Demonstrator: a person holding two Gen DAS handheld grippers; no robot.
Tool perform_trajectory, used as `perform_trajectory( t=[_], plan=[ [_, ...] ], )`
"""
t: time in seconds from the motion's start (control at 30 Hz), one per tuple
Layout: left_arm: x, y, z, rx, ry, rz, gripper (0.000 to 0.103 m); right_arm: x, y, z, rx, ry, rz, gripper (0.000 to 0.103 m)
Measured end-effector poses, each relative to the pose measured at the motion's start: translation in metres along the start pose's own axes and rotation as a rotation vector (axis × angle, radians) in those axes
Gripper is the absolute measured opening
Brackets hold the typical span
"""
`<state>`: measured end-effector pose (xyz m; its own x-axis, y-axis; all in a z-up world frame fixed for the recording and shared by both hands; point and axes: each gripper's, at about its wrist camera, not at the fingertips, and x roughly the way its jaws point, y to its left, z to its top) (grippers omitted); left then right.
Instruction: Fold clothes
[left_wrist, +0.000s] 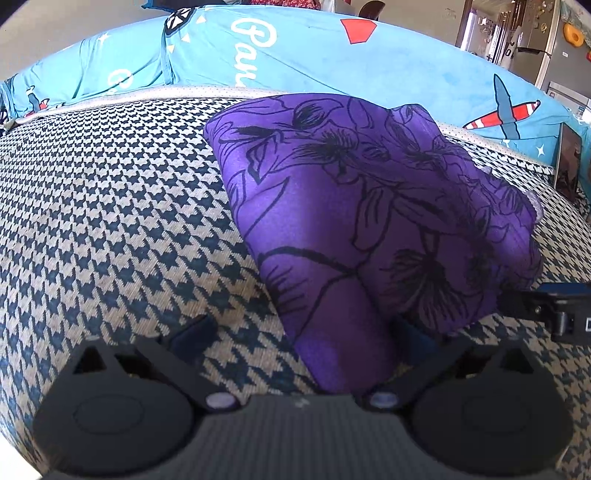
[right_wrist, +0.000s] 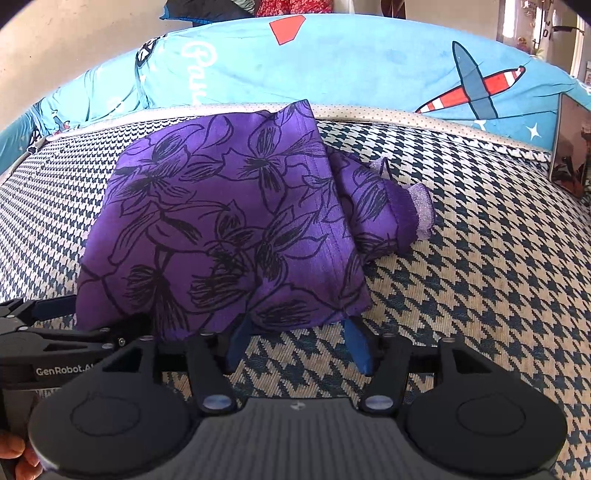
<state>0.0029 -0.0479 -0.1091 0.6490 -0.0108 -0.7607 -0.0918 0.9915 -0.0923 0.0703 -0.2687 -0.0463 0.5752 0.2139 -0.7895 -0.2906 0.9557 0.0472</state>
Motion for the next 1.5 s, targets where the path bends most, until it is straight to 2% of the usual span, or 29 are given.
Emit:
perform_trajectory(
  t=[0.27, 0.8, 1.33, 1.5],
  plan=[
    [-0.001, -0.004, -0.001, -0.006, 0.001, 0.029, 0.103, -0.004, -0.004, -0.005, 0.048, 0.042, -0.027, 0.062],
    [-0.001, -0.011, -0.001, 0.001, 0.005, 0.082, 0.103, -0.009, -0.006, -0.013, 0.070, 0.043, -0.056, 0.066],
    [-0.007, -0.013, -0.008, -0.013, 0.006, 0.089, 0.103, -0.004, 0.000, -0.013, 0.030, 0.057, -0.050, 0.070],
    [-0.012, -0.018, -0.017, 0.027, 0.007, 0.103, 0.103, -0.003, 0.001, -0.016, 0.011, 0.061, -0.054, 0.071]
  ],
)
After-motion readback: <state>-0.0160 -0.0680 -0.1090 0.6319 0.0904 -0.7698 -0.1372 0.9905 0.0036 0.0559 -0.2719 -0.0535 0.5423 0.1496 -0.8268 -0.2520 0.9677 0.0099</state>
